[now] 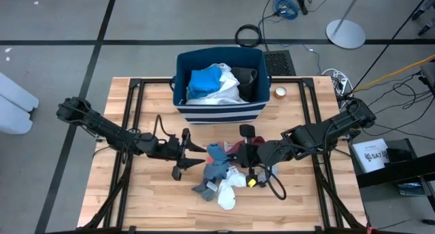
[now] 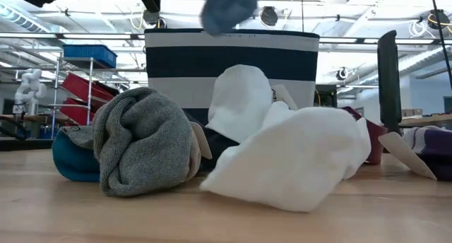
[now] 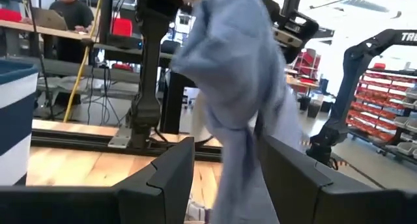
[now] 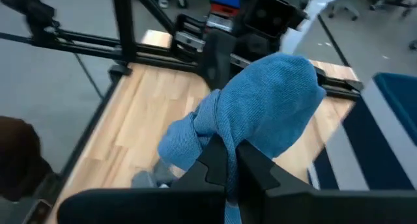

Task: Sort clothes
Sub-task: Move the blue pair of socks to the center of the table

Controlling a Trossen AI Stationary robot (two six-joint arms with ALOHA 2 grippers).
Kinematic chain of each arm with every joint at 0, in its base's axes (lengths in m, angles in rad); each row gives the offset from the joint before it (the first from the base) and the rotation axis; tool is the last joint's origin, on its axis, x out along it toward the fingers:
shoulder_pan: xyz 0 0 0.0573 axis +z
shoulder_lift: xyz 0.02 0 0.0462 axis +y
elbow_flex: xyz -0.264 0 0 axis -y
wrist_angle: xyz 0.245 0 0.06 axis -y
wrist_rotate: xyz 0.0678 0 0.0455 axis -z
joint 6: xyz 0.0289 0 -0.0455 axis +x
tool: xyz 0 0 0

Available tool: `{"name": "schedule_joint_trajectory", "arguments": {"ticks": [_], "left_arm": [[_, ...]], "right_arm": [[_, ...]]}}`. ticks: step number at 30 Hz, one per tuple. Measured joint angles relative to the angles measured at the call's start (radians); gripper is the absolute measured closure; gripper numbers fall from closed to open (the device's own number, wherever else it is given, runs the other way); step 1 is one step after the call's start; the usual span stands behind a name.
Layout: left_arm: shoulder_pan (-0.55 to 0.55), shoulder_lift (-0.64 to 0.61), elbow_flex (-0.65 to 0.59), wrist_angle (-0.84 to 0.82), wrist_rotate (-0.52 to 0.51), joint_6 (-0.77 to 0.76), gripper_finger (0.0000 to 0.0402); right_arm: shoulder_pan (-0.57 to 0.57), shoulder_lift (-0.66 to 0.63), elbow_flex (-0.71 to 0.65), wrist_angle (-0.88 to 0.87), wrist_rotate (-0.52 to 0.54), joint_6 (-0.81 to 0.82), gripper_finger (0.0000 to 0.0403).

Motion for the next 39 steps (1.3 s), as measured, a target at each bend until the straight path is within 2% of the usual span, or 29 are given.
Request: {"name": "schedule_joint_trajectory", "arguments": {"ticks": [6,12,16,21,26,29,39], "left_arm": [[0.001,0.0,0.0,-0.003,0.022,-0.05,0.0221],[0.001,0.005,0.0,-0.003,0.05,-0.024,0.0216],[0.001,0.012,0.0,0.0,0.037,-0.076,0.0179],[0.002,0.069,0.042,-0.005,-0.032,-0.158,0.0101],[0.013,0.141,0.113,-0.008,0.05,-0.183,0.0038],[0.025,0.171,0.147,-0.009,0.07,-0.183,0.0026],[0.034,0.27,0.232,-0.013,0.052,-0.2,0.0024]], "right_arm": [[0.0,0.008,0.0,0.005,-0.008,-0.003,0.0401],[0.0,0.008,0.0,-0.004,-0.004,0.0,0.0401],[-0.002,0.008,0.0,-0.006,-0.003,0.0,0.0401],[-0.015,0.008,0.0,-0.008,-0.003,0.002,0.0401],[-0.023,0.008,0.0,-0.009,-0.002,0.003,0.0401],[-0.023,0.008,0.0,-0.009,-0.003,0.004,0.0401],[-0.022,0.008,0.0,-0.007,-0.004,0.023,0.0401]]}}
